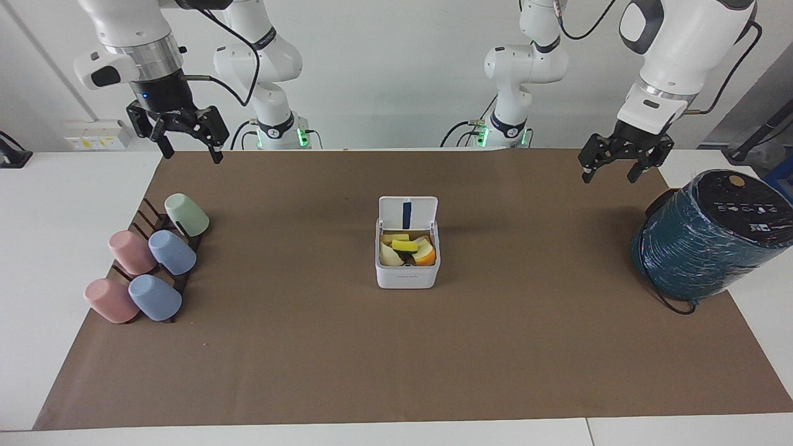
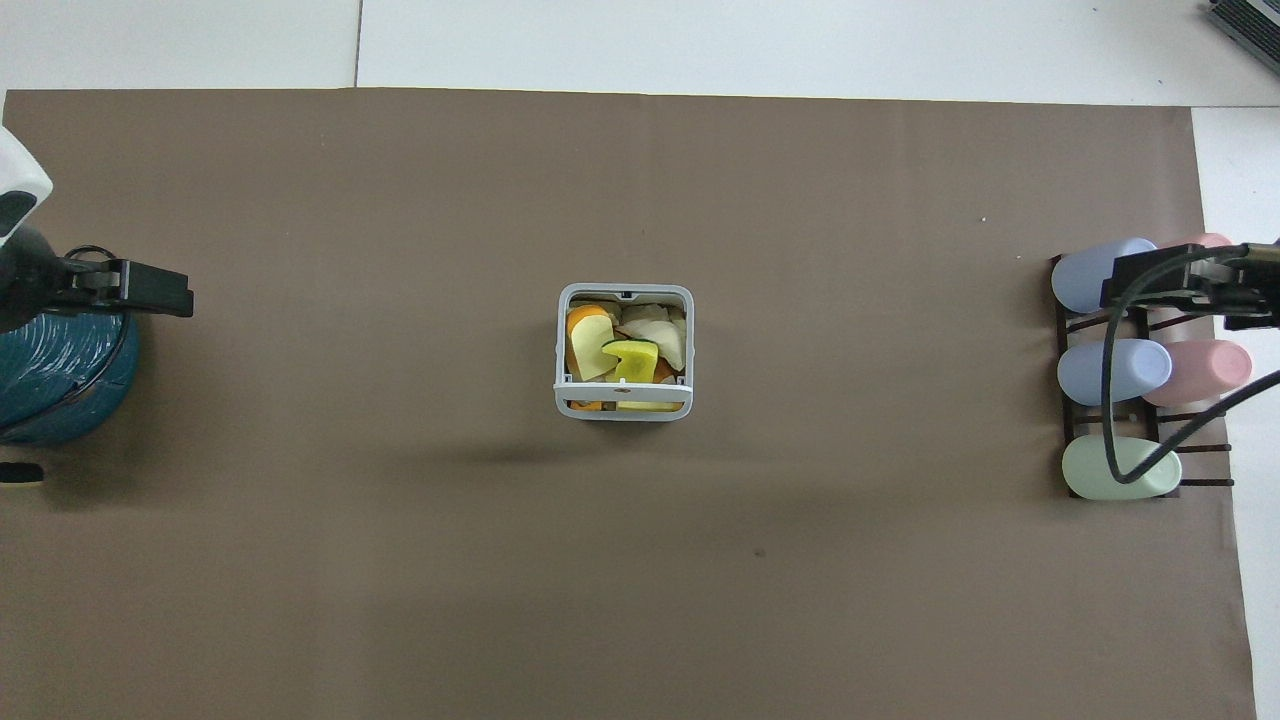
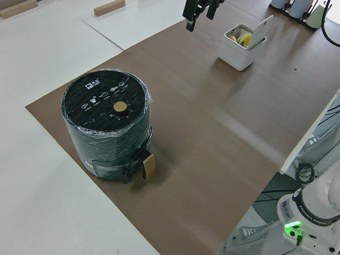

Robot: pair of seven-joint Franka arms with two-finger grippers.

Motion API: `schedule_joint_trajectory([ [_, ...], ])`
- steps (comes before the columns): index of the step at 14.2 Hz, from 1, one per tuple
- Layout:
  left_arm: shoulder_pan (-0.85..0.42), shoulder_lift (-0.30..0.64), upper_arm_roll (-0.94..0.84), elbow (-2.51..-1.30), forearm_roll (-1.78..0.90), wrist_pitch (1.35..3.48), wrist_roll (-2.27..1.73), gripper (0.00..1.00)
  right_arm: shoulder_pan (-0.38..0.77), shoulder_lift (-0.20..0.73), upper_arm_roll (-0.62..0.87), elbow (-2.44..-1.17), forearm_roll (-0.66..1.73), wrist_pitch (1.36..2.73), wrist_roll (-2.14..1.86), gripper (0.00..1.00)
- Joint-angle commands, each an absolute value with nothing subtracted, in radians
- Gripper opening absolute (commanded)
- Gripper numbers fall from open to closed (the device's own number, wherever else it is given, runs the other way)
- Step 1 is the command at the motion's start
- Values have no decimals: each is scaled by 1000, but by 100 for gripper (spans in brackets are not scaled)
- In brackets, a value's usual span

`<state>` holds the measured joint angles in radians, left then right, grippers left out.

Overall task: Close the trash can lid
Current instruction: 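Move the left gripper from its rest spot toward the white trash bin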

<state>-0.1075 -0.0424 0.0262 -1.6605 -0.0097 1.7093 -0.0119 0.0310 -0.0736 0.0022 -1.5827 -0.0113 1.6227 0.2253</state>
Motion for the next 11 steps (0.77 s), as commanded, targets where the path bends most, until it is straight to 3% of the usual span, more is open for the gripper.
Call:
schedule_joint_trajectory([
  [1, -97, -38, 17, -1640, -11, 1674, -2, 100, 15, -71, 12, -1612, -18, 1605, 146, 100],
  [5, -118, -49, 3, -1663, -11, 1680, -8, 100, -3, -72, 11, -1614, -18, 1588, 95, 100],
  [11, -279, -89, 3, -1764, -12, 1787, -113, 100, -9, -72, 11, -1615, -20, 1569, 94, 100],
])
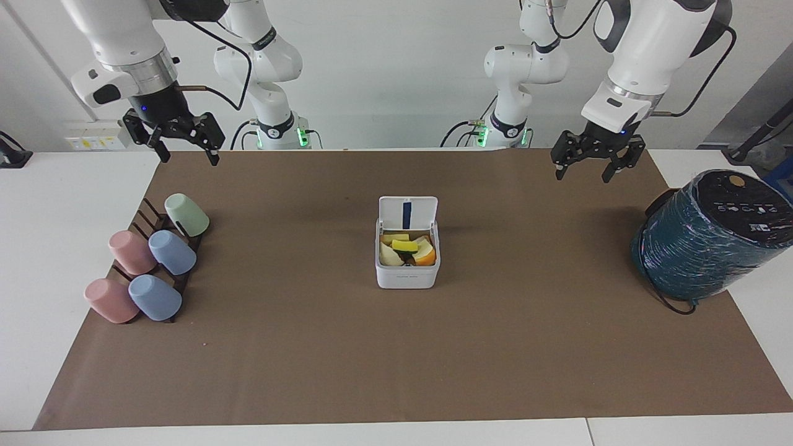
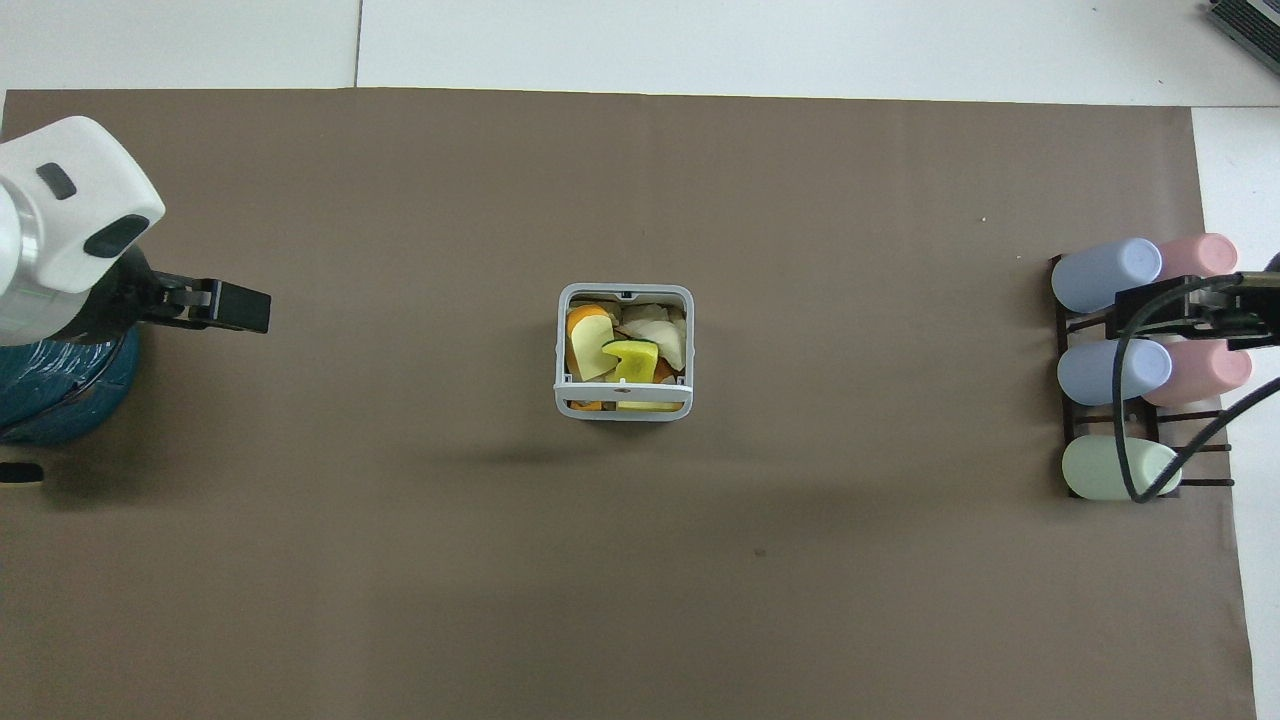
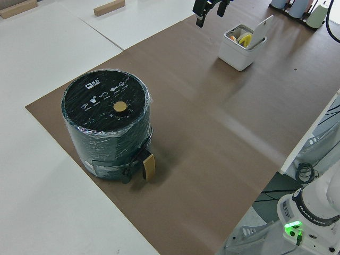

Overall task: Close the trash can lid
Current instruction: 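Move the left gripper from its rest spot toward the white trash bin, then swing the bin lid down over the yellow scraps with the left gripper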

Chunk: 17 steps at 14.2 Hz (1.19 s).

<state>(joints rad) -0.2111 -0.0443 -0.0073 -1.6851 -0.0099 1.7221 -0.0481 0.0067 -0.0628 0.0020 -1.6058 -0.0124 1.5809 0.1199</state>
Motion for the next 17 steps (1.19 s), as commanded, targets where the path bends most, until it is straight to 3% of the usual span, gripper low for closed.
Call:
schedule_joint_trajectory([
  [1, -311, -106, 3, -1805, -12, 1820, -141, 100, -11, -77, 11, -1617, -20, 1569, 100, 100],
  [3, -379, -141, 3, -1877, -12, 1871, -188, 100, -15, -78, 11, -1618, -11, 1566, 97, 100],
  [4, -417, -155, 3, -1914, -12, 1885, -216, 94, -17, -78, 12, -1617, -9, 1566, 100, 100],
  [5, -460, -170, 3, -1952, -12, 1894, -231, 81, -17, -80, 14, -1615, -6, 1566, 100, 100],
  [7, -532, -172, 3, -1991, -12, 1952, -317, 46, -6, -80, 18, -1615, -6, 1566, 98, 100],
  [8, -570, -163, 3, -2002, -12, 1988, -378, 38, -6, -81, 20, -1615, -5, 1566, 100, 100],
  [10, -630, -163, 2, -2035, -12, 2040, -471, 6, -6, -80, 20, -1615, -5, 1566, 100, 100],
  [11, -649, -161, 2, -2042, -12, 2058, -491, 0, -8, -81, 20, -1615, -5, 1566, 100, 100],
  [17, -707, -39, 2, -2039, -12, 2313, -569, 0, -8, -80, 20, -1615, -5, 1566, 100, 100],
])
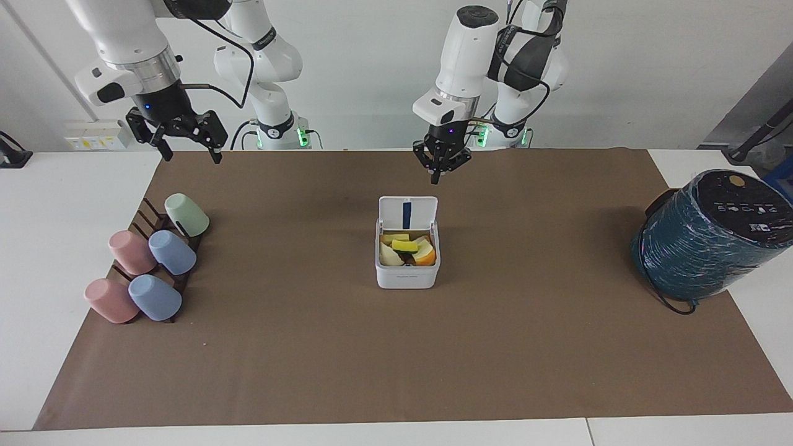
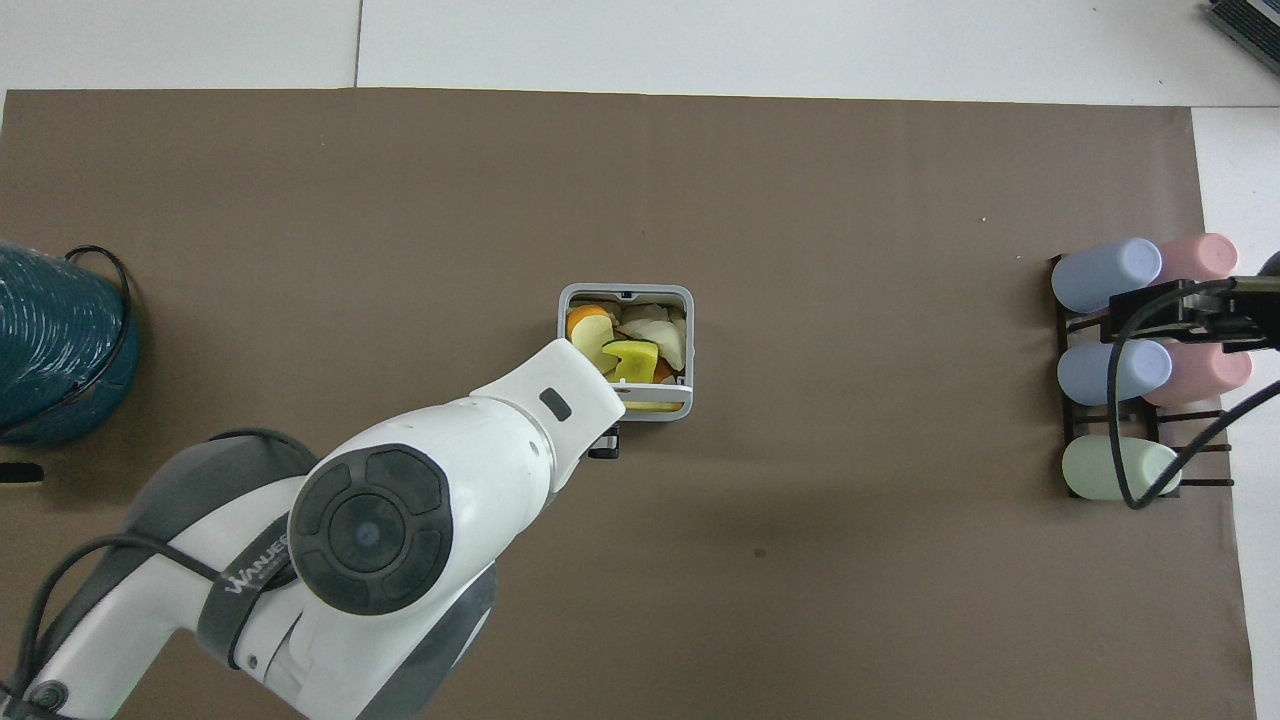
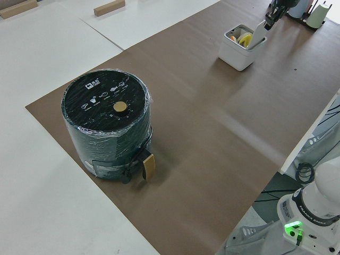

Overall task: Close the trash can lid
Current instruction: 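Swing the bin lid down over the yellow scraps with the left gripper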

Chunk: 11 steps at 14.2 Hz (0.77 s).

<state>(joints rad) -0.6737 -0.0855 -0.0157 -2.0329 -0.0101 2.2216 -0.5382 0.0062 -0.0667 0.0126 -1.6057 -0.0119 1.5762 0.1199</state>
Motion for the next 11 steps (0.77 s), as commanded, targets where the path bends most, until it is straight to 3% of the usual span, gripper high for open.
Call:
schedule_joint_trajectory([
  [1, -707, -23, 2, -2037, -12, 2347, -571, 0, -8, -80, 20, -1615, -5, 1566, 100, 100],
  [7, -655, 130, 3, -1988, -14, 2629, -569, 0, -8, -80, 20, -1615, -5, 1566, 100, 100],
  [11, -650, 270, 5, -1895, -15, 2652, -571, 0, -6, -81, 20, -1615, -5, 1566, 100, 100],
])
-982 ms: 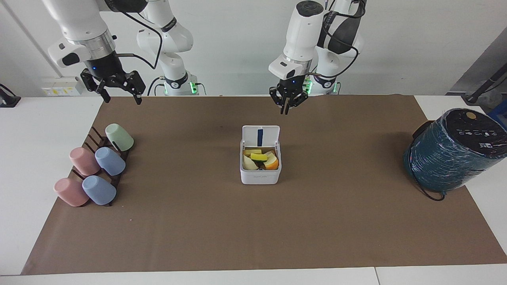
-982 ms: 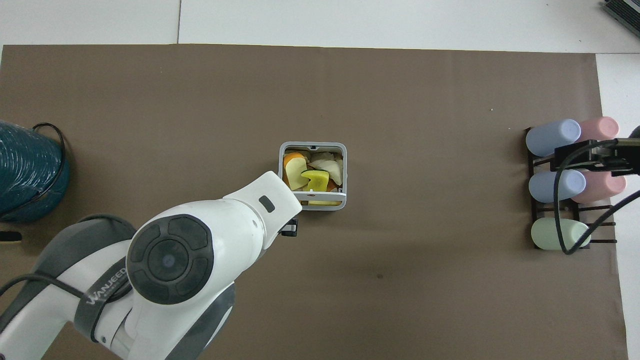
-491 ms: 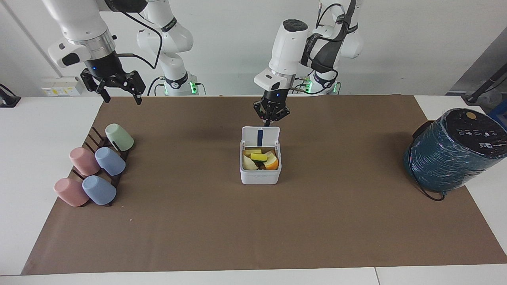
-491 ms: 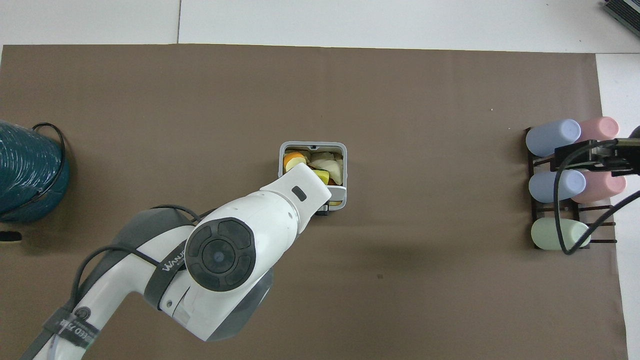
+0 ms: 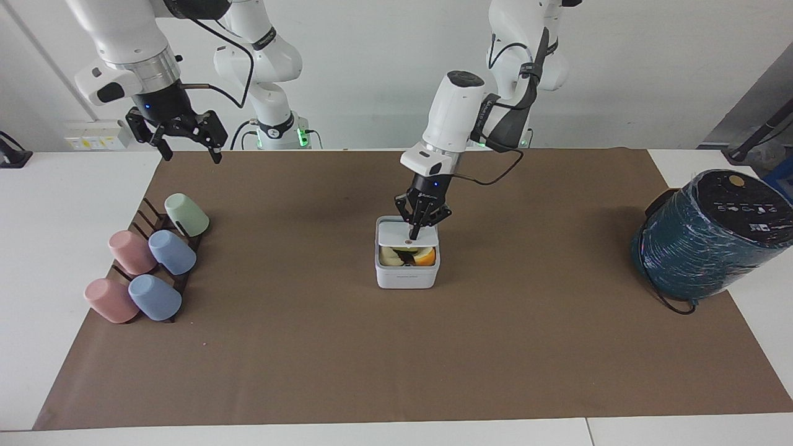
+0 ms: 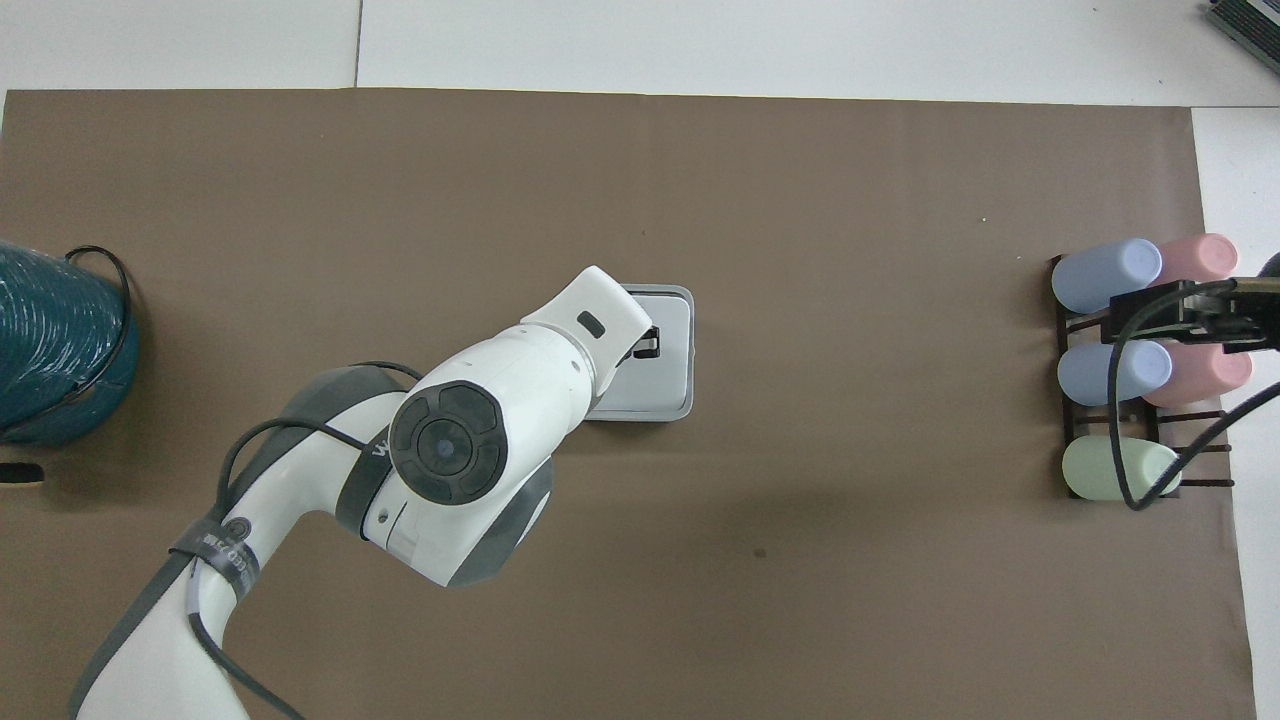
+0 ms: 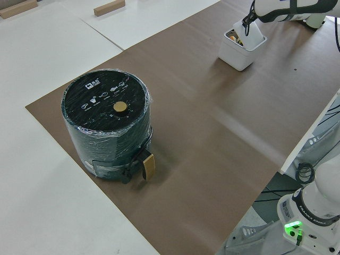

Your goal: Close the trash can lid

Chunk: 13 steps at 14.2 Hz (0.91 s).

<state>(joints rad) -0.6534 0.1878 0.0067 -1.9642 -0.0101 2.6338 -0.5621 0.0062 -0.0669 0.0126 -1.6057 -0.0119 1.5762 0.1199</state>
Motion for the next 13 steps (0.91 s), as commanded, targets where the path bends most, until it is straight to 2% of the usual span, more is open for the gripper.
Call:
schedule_joint_trajectory([
  [1, -650, 285, 5, -1893, -15, 2670, -569, 0, -8, -81, 20, -1615, -5, 1566, 98, 100],
  [5, -653, 324, 8, -1893, -12, 2674, -571, 0, -8, -81, 20, -1615, -5, 1566, 98, 100],
  [9, -653, 215, 12, -1893, -12, 2435, -569, 1, -6, -80, 20, -1615, -5, 1566, 100, 100],
  [12, -611, 126, 18, -1894, -11, 2214, -555, 15, -6, -81, 20, -1615, -5, 1566, 100, 100],
  [13, -601, 112, 21, -1899, -9, 2168, -545, 28, -8, -81, 20, -1615, -6, 1566, 100, 100],
])
